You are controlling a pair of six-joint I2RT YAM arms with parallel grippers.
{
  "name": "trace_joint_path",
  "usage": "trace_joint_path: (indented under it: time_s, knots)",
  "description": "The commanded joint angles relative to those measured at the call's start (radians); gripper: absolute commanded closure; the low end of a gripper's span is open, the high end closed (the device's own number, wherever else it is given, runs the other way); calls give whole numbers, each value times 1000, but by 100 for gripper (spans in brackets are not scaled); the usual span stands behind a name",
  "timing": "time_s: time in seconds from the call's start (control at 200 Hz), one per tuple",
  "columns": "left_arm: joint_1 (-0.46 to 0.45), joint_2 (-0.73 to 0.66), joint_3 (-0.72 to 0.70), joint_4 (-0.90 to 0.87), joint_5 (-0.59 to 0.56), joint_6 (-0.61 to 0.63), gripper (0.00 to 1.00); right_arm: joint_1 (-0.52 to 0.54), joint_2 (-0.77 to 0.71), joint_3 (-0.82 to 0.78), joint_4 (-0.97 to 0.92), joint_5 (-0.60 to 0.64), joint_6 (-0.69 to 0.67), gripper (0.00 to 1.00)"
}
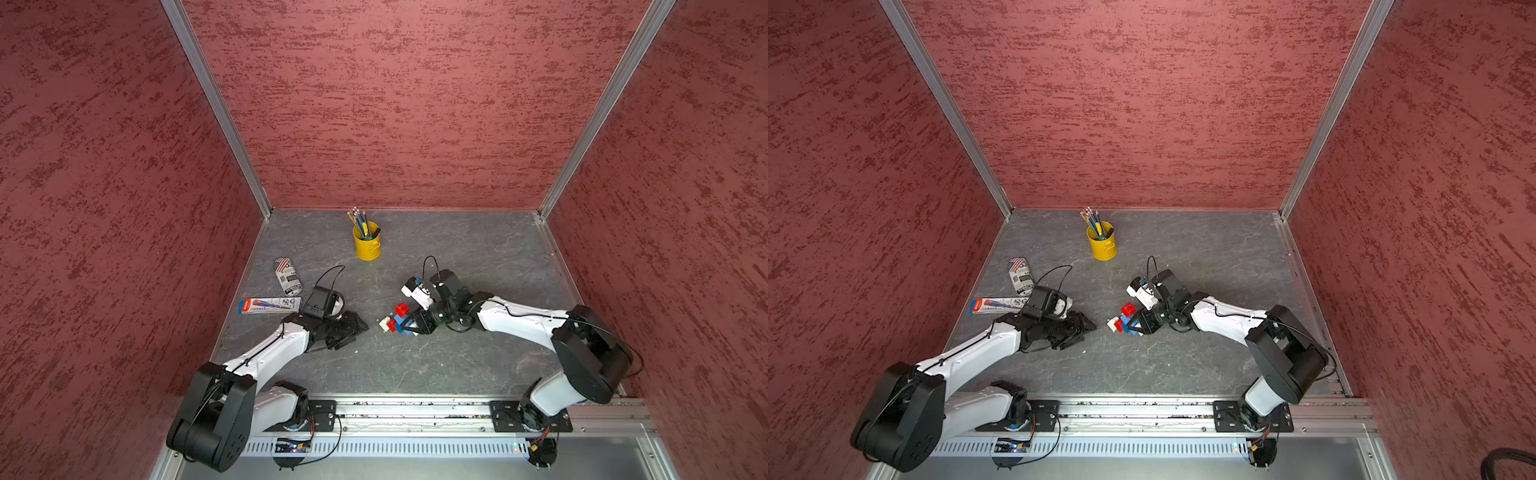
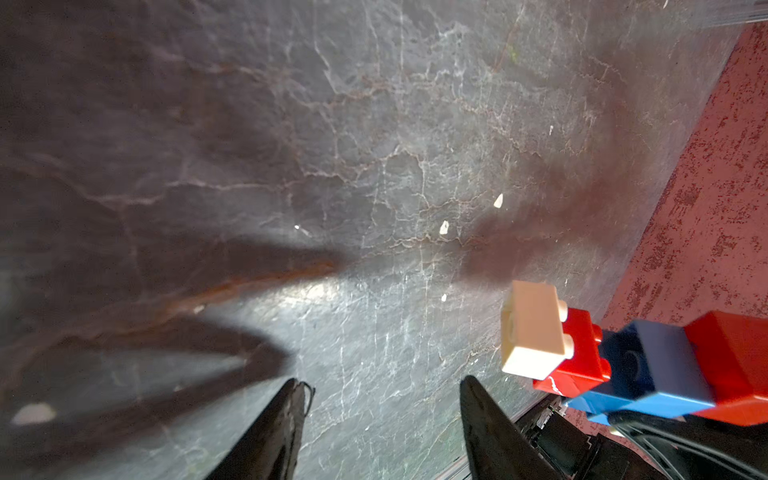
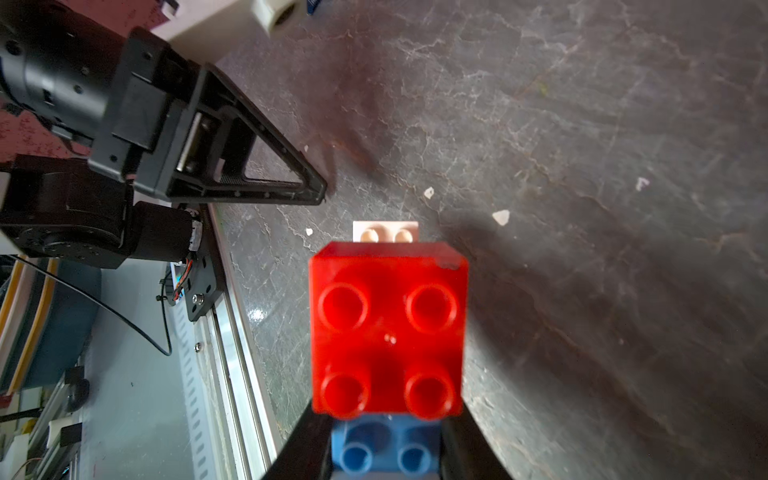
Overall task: Assemble the letter y with lego
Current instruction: Place the lego brick at the center of the board.
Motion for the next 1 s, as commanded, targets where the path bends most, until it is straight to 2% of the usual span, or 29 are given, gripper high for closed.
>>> trace_joint_path:
  time_s: [0.0, 0.266, 0.997]
  knots:
    - [-7, 7, 20, 23, -5, -7, 38, -15, 16, -22, 71, -57, 14, 68]
    - [-10, 19, 22, 27, -7, -7, 38, -25, 57, -42, 110, -87, 20, 67]
    - [-10, 39, 39, 5, -5, 14, 38, -75, 131, -67, 166, -105, 22, 53]
